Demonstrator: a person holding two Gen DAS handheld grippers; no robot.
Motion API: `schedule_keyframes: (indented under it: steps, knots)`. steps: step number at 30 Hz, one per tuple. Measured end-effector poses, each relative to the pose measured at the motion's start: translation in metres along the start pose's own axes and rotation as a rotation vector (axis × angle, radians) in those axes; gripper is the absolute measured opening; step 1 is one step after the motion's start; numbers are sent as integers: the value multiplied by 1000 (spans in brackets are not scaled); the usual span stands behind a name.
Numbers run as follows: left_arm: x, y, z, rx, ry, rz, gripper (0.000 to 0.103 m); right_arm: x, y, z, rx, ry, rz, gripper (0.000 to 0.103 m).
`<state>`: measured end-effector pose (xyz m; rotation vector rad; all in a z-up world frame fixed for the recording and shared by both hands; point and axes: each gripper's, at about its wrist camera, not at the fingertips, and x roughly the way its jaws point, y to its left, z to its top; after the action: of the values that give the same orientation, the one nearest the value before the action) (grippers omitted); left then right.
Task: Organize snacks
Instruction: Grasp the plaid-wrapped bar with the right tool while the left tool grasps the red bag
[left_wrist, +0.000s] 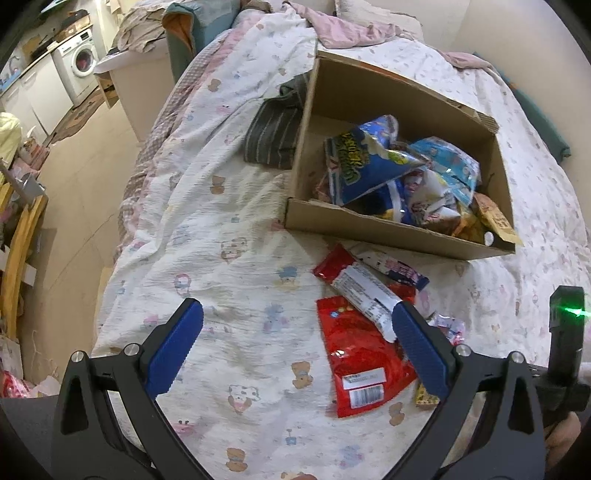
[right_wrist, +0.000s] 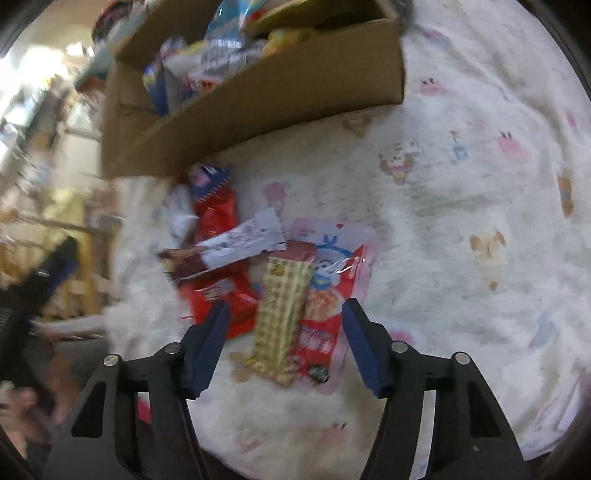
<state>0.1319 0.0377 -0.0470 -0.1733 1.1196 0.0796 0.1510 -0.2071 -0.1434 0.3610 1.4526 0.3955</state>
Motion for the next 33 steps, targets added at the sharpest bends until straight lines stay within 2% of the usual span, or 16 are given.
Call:
schedule_keyframes:
  steps: [4,9,11,12,20,23,27,33]
  knots:
    - [4,8,-1,-18,11,16,101,19,22,6,-101,12,-137,62]
    - [13,17,-8,-34,48,27,101,31,32,1,-168,20,-220,61]
    - [18,17,-11,-34,72,25,101,31,35,-2,-196,17,-253,46]
    - [20,16,-14,-36,86,19,101,30,34,-3,-209,10,-276,30]
    - [40,-14,-29,-1,180,-22,101,-7,8,-9,-180,-18,-195,29]
    - [47,-26,-34,-1,214,-43,101,-26,-2,-11,-169,-70,-212,29]
    - [62,-42,-38,-27,257,-66,101,-54,-18,-11,-115,-144,-174,29]
    - [94,-66,-39,-29,326,-33,101,-75,-44,-15,-75,-174,-135,29]
